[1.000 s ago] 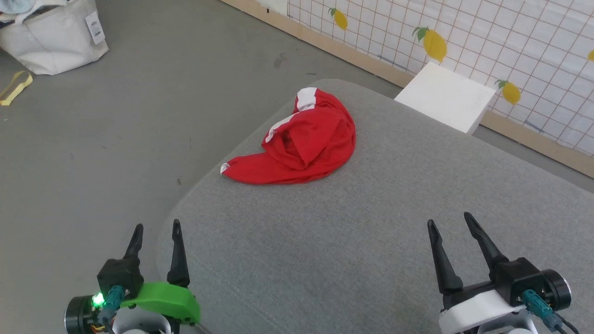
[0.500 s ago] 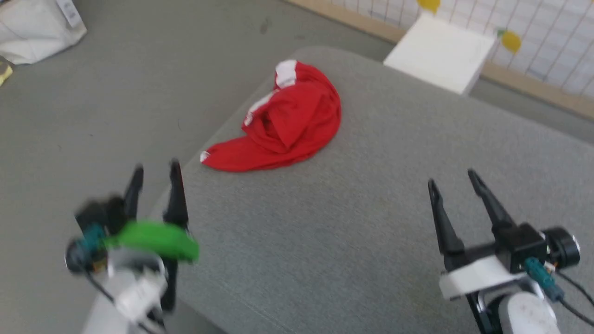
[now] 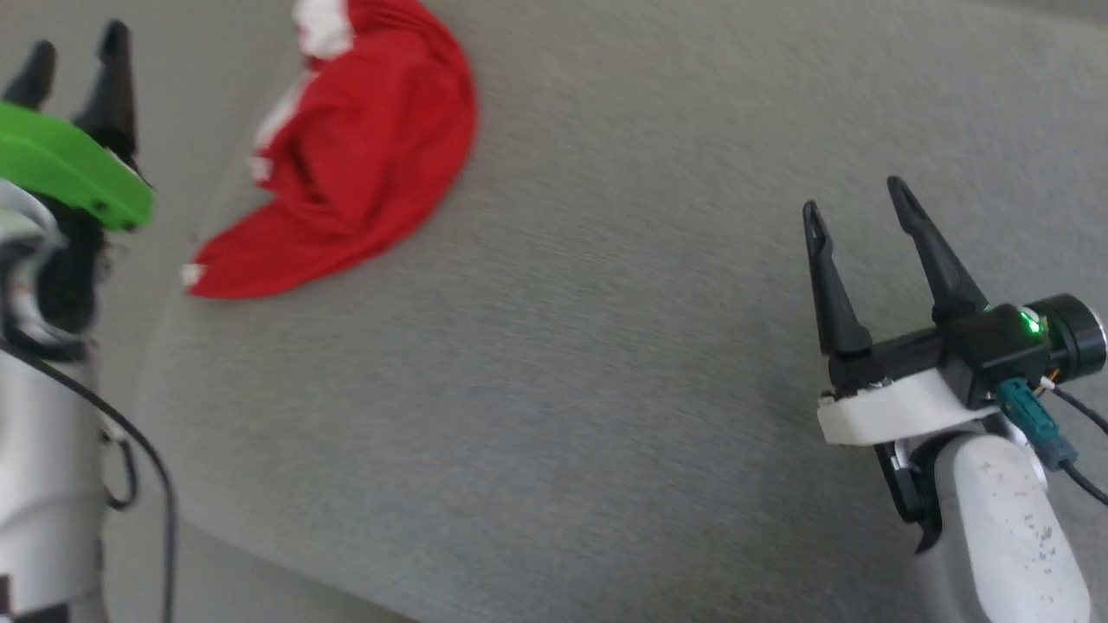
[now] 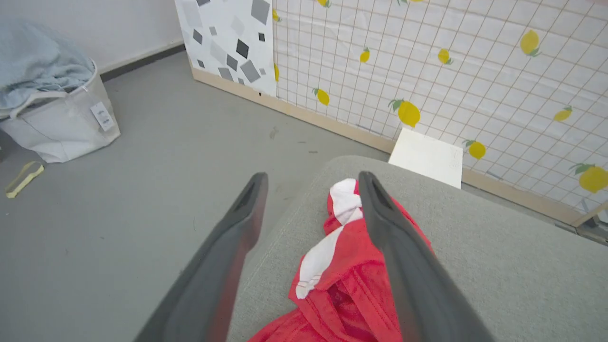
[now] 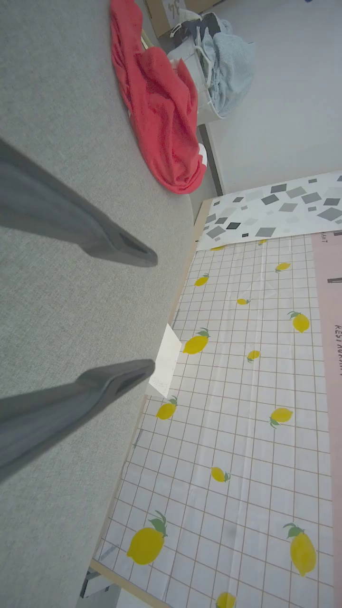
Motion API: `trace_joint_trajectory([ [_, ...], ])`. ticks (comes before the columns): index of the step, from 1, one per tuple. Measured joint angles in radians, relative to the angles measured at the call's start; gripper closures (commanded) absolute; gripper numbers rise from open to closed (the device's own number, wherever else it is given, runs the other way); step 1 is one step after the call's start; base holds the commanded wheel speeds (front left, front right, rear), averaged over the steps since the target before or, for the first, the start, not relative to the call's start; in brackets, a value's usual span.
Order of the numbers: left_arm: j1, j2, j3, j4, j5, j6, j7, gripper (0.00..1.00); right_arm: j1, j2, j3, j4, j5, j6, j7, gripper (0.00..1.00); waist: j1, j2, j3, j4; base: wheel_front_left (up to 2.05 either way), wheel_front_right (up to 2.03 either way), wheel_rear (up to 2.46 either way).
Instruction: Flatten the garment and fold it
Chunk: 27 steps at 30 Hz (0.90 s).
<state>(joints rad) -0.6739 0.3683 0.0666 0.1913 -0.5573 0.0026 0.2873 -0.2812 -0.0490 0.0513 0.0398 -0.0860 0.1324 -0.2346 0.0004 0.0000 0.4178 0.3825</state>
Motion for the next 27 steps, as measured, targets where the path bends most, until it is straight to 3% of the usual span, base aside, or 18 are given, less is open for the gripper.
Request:
trace_joint_trajectory([
  [4, -0.048, 0.038, 0.021, 0.023, -0.061, 0.024, 0.165, 0.00, -0.024, 0.000, 0.005, 0.023, 0.026, 0.000, -0.012, 0.00, 0.0000, 0.0000, 0.071, -0.079, 0.00, 0.00, 0.00],
  [10, -0.026, 0.091, 0.058, 0.018, -0.128, 0.128, 0.444, 0.00, -0.041, 0.000, 0.021, 0.044, 0.072, 0.000, -0.022, 0.00, 0.0000, 0.0000, 0.158, -0.205, 0.00, 0.00, 0.00],
  [17, 0.123, 0.135, 0.078, -0.089, -0.157, 0.225, 0.629, 0.00, -0.050, 0.011, 0.028, 0.035, 0.094, 0.000, -0.027, 0.00, -0.0004, 0.0000, 0.206, -0.324, 0.00, 0.00, 0.00],
  [19, 0.151, 0.160, 0.082, -0.114, -0.152, 0.224, 0.633, 0.81, -0.042, 0.011, 0.023, 0.038, 0.093, 0.000, -0.030, 0.00, -0.0004, 0.0000, 0.205, -0.348, 0.00, 0.00, 0.00],
  [20, 0.167, 0.167, 0.083, -0.126, -0.142, 0.222, 0.616, 1.00, -0.034, 0.010, 0.019, 0.041, 0.091, 0.000, -0.030, 0.00, -0.0004, 0.0000, 0.200, -0.358, 0.00, 0.00, 0.00],
  [23, 0.208, 0.167, 0.077, -0.138, -0.097, 0.184, 0.506, 1.00, -0.001, 0.007, 0.004, 0.056, 0.083, 0.000, -0.030, 0.00, -0.0004, 0.0000, 0.172, -0.377, 0.00, 0.00, 0.00],
  [27, 0.228, 0.156, 0.053, -0.129, -0.006, 0.122, 0.265, 1.00, 0.066, 0.001, -0.020, 0.087, 0.070, 0.000, -0.029, 0.00, -0.0004, 0.0000, 0.114, -0.398, 0.00, 0.00, 0.00],
])
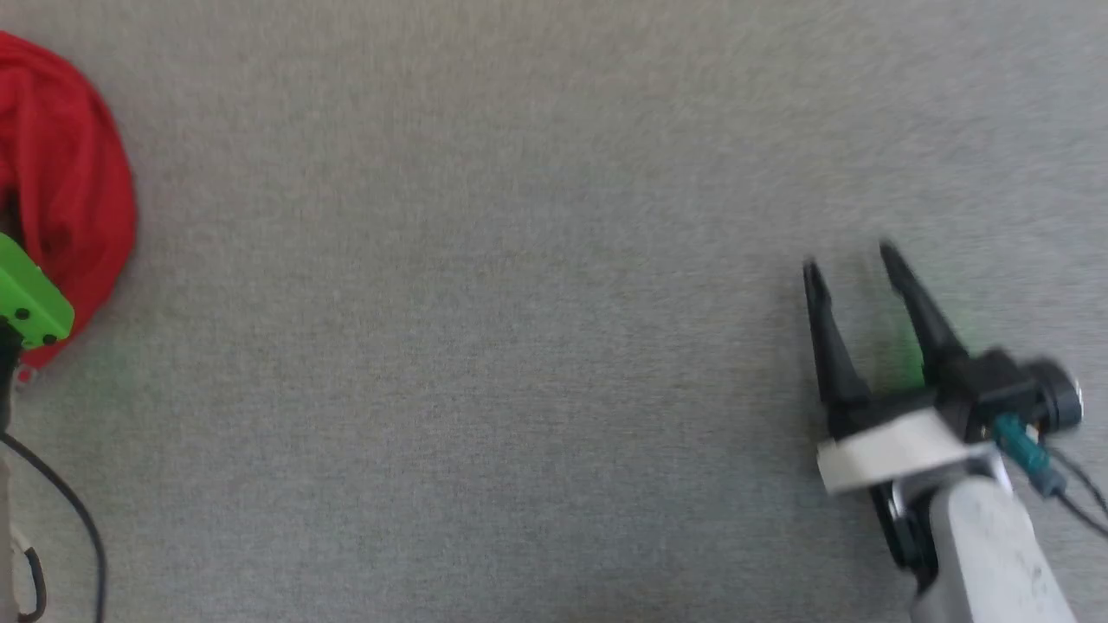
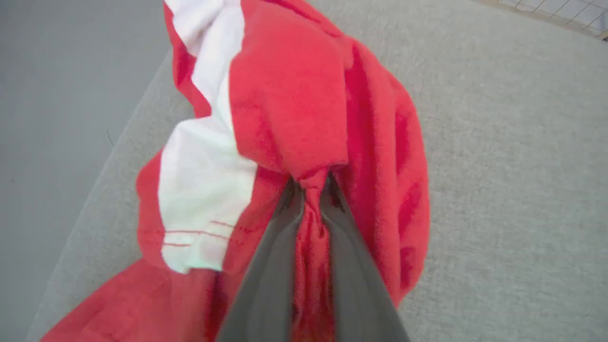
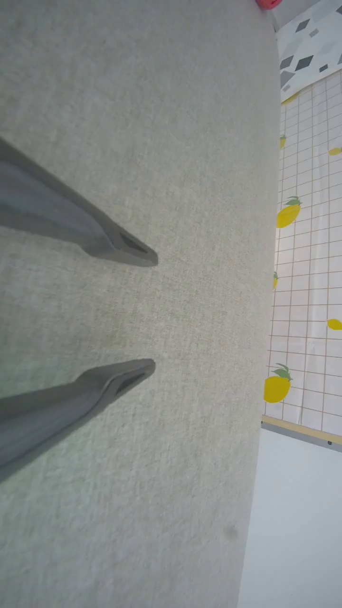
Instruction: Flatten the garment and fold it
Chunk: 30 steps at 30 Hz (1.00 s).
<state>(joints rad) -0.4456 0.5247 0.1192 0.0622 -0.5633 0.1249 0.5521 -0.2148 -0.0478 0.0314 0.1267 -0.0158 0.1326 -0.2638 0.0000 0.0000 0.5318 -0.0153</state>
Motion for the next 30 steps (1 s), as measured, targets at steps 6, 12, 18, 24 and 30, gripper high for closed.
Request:
trace_joint_trajectory([
  [6, -0.002, 0.000, -0.062, 0.006, 0.145, -0.055, -0.316, 1.00, 0.095, -0.003, -0.028, 0.050, -0.011, 0.000, 0.001, 0.00, 0.0000, 0.0000, -0.125, -0.019, 0.00, 0.00, 0.00],
  [12, -0.022, -0.058, -0.182, -0.031, 0.221, -0.087, -0.445, 1.00, 0.168, -0.003, -0.033, 0.077, -0.020, 0.000, 0.061, 0.00, -0.0001, 0.0000, -0.281, -0.029, 0.00, 0.00, 0.00],
  [18, -0.102, -0.175, -0.314, -0.045, 0.232, -0.121, -0.487, 1.00, 0.214, -0.003, -0.038, 0.052, -0.028, 0.000, 0.142, 0.00, 0.0000, 0.0000, -0.407, -0.051, 0.00, 0.00, 0.00],
  [24, -0.157, -0.380, -0.486, 0.049, 0.203, -0.173, -0.529, 1.00, 0.238, -0.003, -0.021, 0.007, -0.025, 0.000, 0.201, 0.00, -0.0001, 0.0000, -0.485, -0.125, 0.00, 0.00, 0.00],
  [30, -0.153, -0.452, -0.607, 0.217, 0.162, -0.205, -0.505, 1.00, 0.238, -0.003, -0.004, -0.010, -0.018, 0.000, 0.219, 0.00, -0.0001, 0.0000, -0.484, -0.199, 0.00, 0.00, 0.00],
])
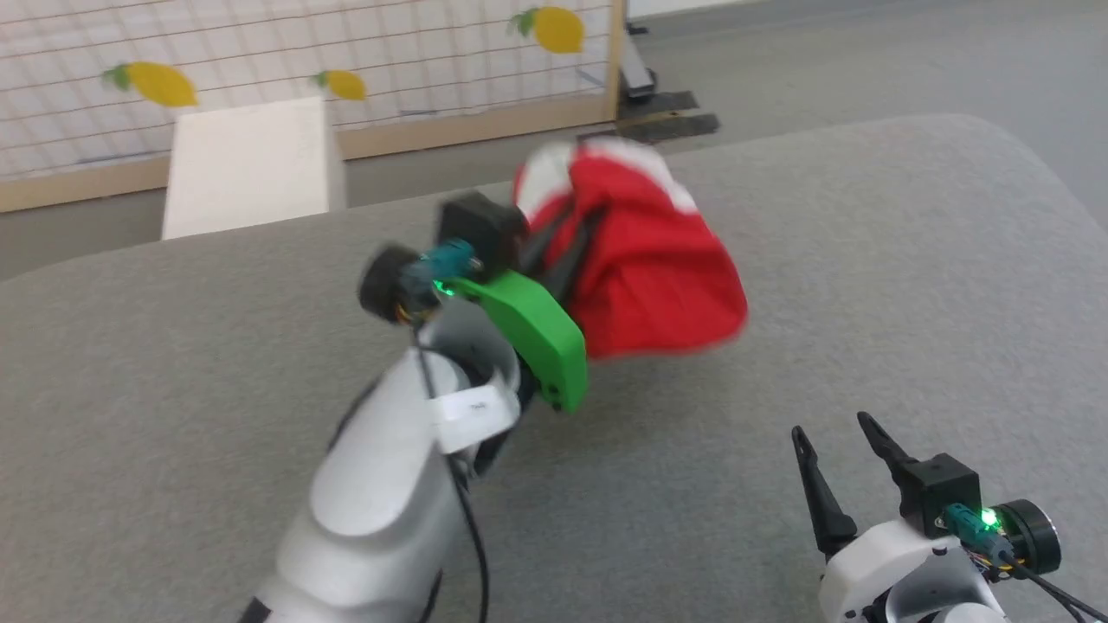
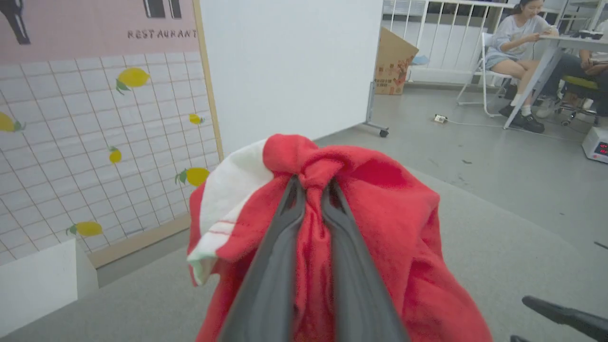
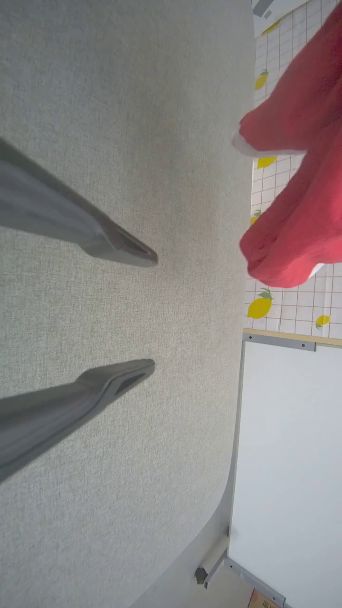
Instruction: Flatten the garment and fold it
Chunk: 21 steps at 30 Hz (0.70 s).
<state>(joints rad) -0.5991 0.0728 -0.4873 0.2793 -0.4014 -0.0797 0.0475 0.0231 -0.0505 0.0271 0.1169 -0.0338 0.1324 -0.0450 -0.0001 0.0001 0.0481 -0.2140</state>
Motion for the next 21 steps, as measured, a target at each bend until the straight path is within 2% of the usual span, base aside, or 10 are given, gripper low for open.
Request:
trace_joint_trajectory([
  [4, 0.020, -0.010, -0.072, 0.157, -0.036, -0.013, 0.110, 1.00, -0.002, 0.000, 0.007, -0.001, 0.008, 0.000, 0.005, 0.00, 0.0000, 0.0000, 0.016, -0.046, 0.00, 0.00, 0.00],
  [11, 0.044, -0.016, -0.151, 0.401, -0.080, -0.002, 0.387, 1.00, -0.004, 0.000, 0.011, 0.004, 0.016, 0.000, 0.010, 0.00, 0.0000, 0.0000, 0.060, -0.105, 0.00, 0.00, 0.00],
  [12, 0.043, -0.017, -0.158, 0.413, -0.087, -0.002, 0.415, 0.83, -0.004, 0.000, 0.011, 0.005, 0.017, 0.000, 0.010, 0.00, 0.0000, 0.0000, 0.065, -0.111, 0.00, 0.00, 0.00],
  [13, 0.035, -0.017, -0.156, 0.412, -0.093, 0.000, 0.418, 0.54, -0.005, 0.000, 0.010, 0.006, 0.017, 0.000, 0.010, 0.00, 0.0000, 0.0000, 0.071, -0.116, 0.00, 0.00, 0.00],
  [14, 0.030, -0.017, -0.152, 0.408, -0.093, 0.003, 0.403, 0.00, -0.005, 0.000, 0.009, 0.006, 0.017, 0.000, 0.010, 0.00, 0.0000, 0.0000, 0.075, -0.118, 0.00, 0.00, 0.00],
  [17, 0.028, -0.022, -0.137, 0.382, -0.092, 0.027, 0.279, 0.00, -0.006, -0.001, 0.000, 0.005, 0.017, 0.000, 0.007, 0.00, 0.0001, 0.0000, 0.084, -0.114, 0.00, 0.00, 0.00],
  [19, 0.028, -0.024, -0.102, 0.345, -0.091, 0.052, 0.136, 0.00, -0.006, -0.001, -0.009, 0.002, 0.017, 0.000, -0.004, 0.00, 0.0000, 0.0000, 0.085, -0.103, 0.00, 0.00, 0.00],
  [21, 0.029, -0.021, -0.073, 0.305, -0.087, 0.060, 0.002, 0.00, -0.007, 0.000, -0.013, -0.001, 0.017, 0.000, -0.011, 0.00, 0.0001, 0.0000, 0.084, -0.089, 0.00, 0.00, 0.00],
])
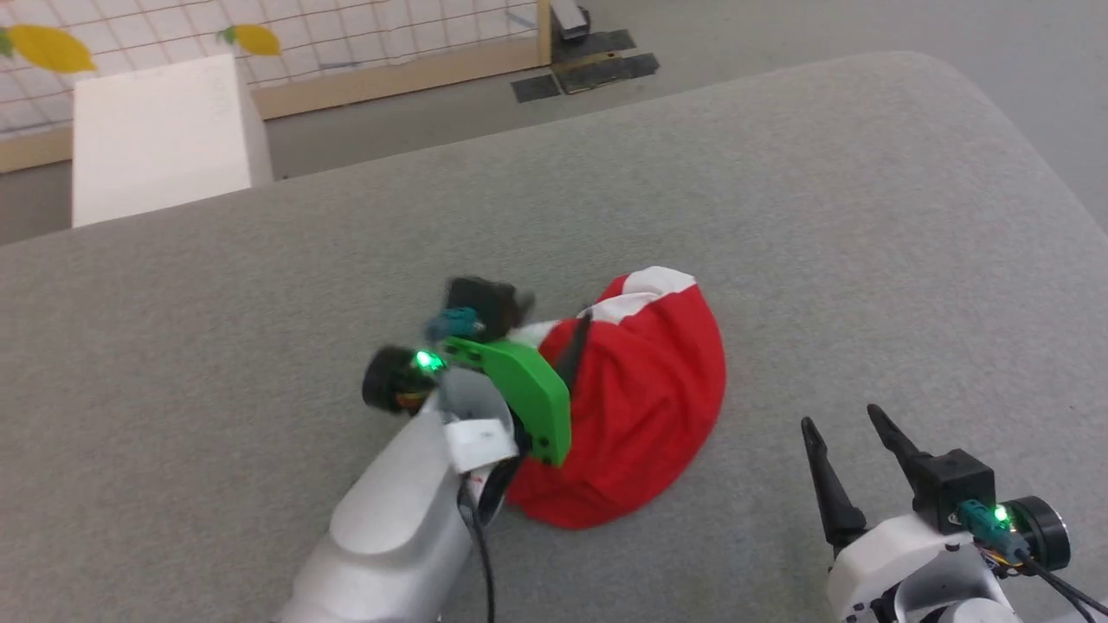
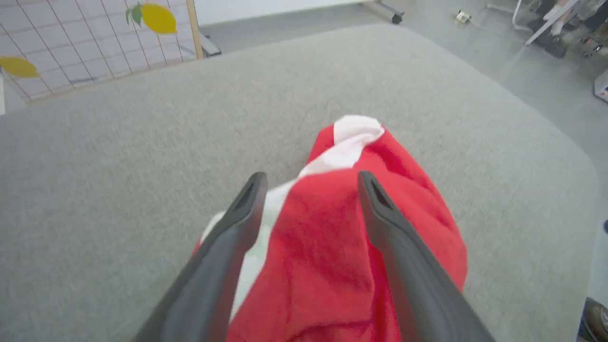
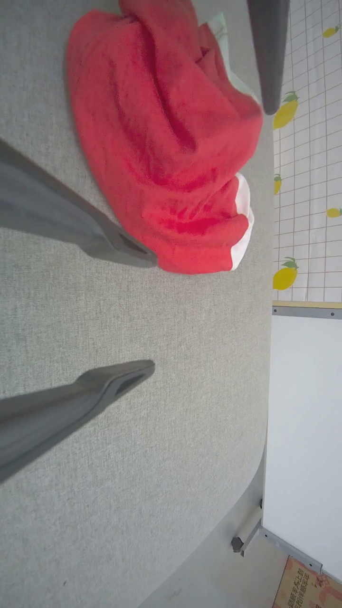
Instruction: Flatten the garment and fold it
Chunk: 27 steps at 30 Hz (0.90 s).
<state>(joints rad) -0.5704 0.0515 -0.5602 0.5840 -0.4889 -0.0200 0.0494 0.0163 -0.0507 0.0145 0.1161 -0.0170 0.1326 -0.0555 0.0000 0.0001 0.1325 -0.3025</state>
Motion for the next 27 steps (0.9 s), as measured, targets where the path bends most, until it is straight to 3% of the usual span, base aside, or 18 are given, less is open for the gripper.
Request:
trace_joint_trajectory([
  [4, 0.029, 0.020, 0.059, -0.083, 0.006, 0.010, -0.237, 0.00, 0.000, 0.000, -0.008, -0.011, -0.003, 0.000, -0.013, 0.00, 0.0000, 0.0000, -0.014, 0.039, 0.00, 0.00, 0.00],
  [6, 0.073, 0.043, 0.089, -0.128, 0.011, 0.026, -0.286, 0.00, 0.000, -0.001, -0.012, -0.021, -0.007, 0.000, -0.021, 0.00, 0.0000, 0.0000, -0.026, 0.062, 0.00, 0.00, 0.00],
  [14, 0.294, 0.116, 0.247, -0.334, 0.042, 0.062, -0.307, 0.00, 0.008, -0.001, -0.047, -0.086, -0.011, 0.000, -0.076, 0.00, 0.0000, 0.0000, -0.076, 0.142, 0.00, 0.00, 0.00],
  [27, 0.556, 0.121, 0.412, -0.434, 0.145, 0.028, -0.307, 0.00, 0.082, 0.000, -0.075, -0.149, -0.011, 0.000, -0.058, 0.00, 0.0000, 0.0000, -0.164, 0.215, 0.00, 0.00, 0.00],
])
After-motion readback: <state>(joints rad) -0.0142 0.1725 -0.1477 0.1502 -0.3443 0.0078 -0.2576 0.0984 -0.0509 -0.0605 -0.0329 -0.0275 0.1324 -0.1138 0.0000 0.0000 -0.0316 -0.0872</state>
